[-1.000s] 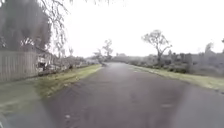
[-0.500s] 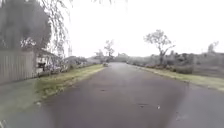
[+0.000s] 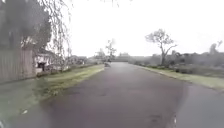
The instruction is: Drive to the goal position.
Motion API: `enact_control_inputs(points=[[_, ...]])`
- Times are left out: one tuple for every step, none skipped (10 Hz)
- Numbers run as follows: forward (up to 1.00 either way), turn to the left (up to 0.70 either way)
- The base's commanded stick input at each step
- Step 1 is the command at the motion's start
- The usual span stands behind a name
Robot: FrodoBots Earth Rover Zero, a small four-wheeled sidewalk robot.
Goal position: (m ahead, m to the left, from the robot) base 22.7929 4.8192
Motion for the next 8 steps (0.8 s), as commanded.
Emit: enact_control_inputs(points=[[0.70,-0.35],[0.70,-0.35],[0.70,-0.35],[0.70,-0.35],[0.70,-0.35],[0.70,-0.35],[0.70,-0.35],[0.70,-0.35]])
